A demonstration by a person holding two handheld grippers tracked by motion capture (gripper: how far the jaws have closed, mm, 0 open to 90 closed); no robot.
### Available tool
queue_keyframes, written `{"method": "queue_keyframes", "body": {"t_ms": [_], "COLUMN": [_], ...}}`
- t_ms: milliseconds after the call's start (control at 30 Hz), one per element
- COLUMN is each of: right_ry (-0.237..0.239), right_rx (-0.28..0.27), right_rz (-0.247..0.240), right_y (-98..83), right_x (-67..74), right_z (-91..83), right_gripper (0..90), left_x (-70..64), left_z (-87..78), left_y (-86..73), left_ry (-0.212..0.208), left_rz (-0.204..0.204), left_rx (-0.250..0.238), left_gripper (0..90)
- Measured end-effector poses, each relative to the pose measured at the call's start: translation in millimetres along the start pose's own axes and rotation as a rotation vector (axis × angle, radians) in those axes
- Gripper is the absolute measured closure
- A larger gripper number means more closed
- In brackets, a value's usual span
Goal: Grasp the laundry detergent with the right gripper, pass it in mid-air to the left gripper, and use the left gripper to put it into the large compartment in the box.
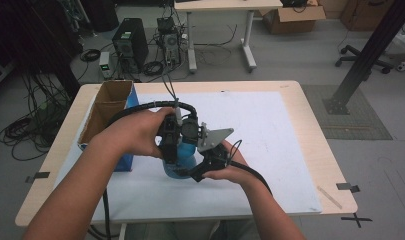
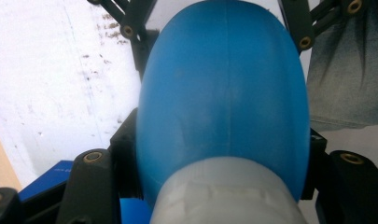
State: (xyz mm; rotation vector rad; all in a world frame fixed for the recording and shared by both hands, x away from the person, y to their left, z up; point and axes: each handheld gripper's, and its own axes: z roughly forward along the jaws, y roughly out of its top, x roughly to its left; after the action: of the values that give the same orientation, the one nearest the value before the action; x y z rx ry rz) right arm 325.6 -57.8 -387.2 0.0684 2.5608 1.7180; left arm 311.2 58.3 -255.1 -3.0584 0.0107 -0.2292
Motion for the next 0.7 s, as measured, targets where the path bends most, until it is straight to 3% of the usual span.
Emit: {"method": "queue_keyframes", "body": {"t_ms": [200, 433, 633, 700], "right_ry": [0.013, 0.007, 0.045, 0.042], "right_rx": [-0.023, -0.033, -0.059, -0.06], "right_rz": [0.044, 0.055, 0.043, 0.037], "right_y": [-3.8, -6.2, -5.3, -5.0], "right_x": [-5.6, -6.0, -5.5, -6.8], "right_z": [-2.5, -2.4, -7.1, -11.0], "right_gripper": [11.4, 3.8, 0.1, 0.1], "left_x": [0.8, 1.7, 6.2, 9.5], "left_z": [-0.6, -1.5, -4.7, -7.8], "left_y": [1.7, 3.7, 3.6, 2.4], "left_ry": [0.001, -0.005, -0.012, -0.02], "left_rz": [0.012, 0.015, 0.0, -0.024], "left_rx": [-0.001, 0.001, 0.007, 0.003], "left_gripper": [38.8, 38.8, 38.8, 38.7]}}
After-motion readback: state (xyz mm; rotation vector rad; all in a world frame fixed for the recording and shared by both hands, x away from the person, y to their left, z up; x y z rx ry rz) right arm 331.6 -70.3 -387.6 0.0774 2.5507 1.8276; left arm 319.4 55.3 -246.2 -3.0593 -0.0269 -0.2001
